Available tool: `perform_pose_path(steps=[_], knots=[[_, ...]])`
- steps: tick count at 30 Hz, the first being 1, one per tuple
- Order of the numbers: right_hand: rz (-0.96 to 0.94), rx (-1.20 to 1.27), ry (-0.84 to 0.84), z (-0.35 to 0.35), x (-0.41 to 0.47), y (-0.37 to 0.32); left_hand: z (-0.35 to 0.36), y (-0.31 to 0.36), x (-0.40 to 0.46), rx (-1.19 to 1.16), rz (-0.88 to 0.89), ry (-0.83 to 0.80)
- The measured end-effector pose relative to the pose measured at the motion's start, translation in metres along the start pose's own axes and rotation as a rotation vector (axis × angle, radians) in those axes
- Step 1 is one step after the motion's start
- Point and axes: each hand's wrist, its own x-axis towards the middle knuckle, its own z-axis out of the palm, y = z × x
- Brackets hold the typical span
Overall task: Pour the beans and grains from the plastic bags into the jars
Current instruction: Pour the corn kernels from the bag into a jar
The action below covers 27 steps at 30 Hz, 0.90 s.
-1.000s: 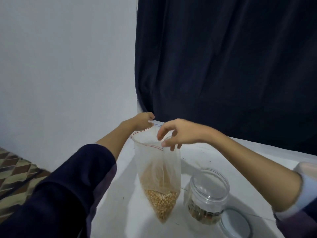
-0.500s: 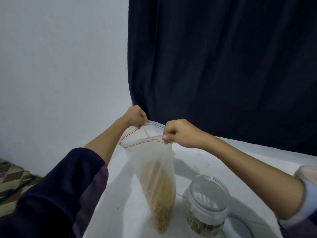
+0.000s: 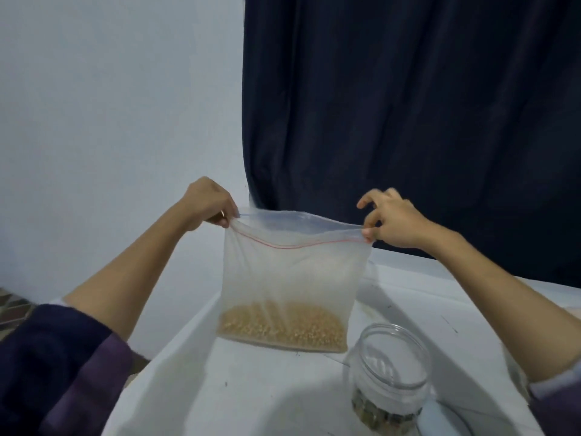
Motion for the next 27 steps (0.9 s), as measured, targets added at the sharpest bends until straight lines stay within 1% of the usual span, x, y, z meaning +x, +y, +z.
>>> perform_pose_path(steps=[2, 3, 5, 7, 11, 13, 16, 17, 20, 23, 27], knots=[[0.049, -0.066, -0.134, 0.017, 0.006, 0.0, 0.013, -0.016, -0.007, -0.01, -0.086, -0.047], [0.047, -0.057, -0.164, 0.026, 0.01, -0.006, 0.018, -0.023, -0.009, -0.034, -0.125, -0.05], [-0.015, 0.001, -0.161, 0.035, 0.017, -0.03, 0.027, -0.032, -0.008, -0.108, -0.175, -0.023], [-0.087, 0.046, -0.138, 0.04, 0.02, -0.064, 0.033, -0.034, -0.005, -0.168, -0.187, -0.012], [-0.162, -0.063, -0.145, 0.05, 0.022, -0.128, 0.04, -0.036, -0.006, -0.19, -0.222, -0.008], [-0.202, -0.117, -0.205, 0.056, 0.022, -0.15, 0.04, -0.036, -0.012, -0.2, -0.198, -0.049], [-0.221, -0.308, -0.267, 0.069, 0.033, -0.158, 0.037, -0.041, -0.019, -0.259, -0.103, -0.143], [-0.21, -0.314, -0.27, 0.073, 0.039, -0.157, 0.037, -0.043, -0.021, -0.257, -0.064, -0.171], [-0.131, -0.158, -0.236, 0.077, 0.053, -0.151, 0.034, -0.055, -0.026, -0.243, 0.036, -0.236], [-0.086, -0.103, -0.187, 0.076, 0.059, -0.149, 0.035, -0.064, -0.03, -0.197, 0.065, -0.205], [-0.119, -0.06, -0.191, 0.075, 0.059, -0.146, 0.041, -0.07, -0.031, -0.109, 0.124, -0.054]])
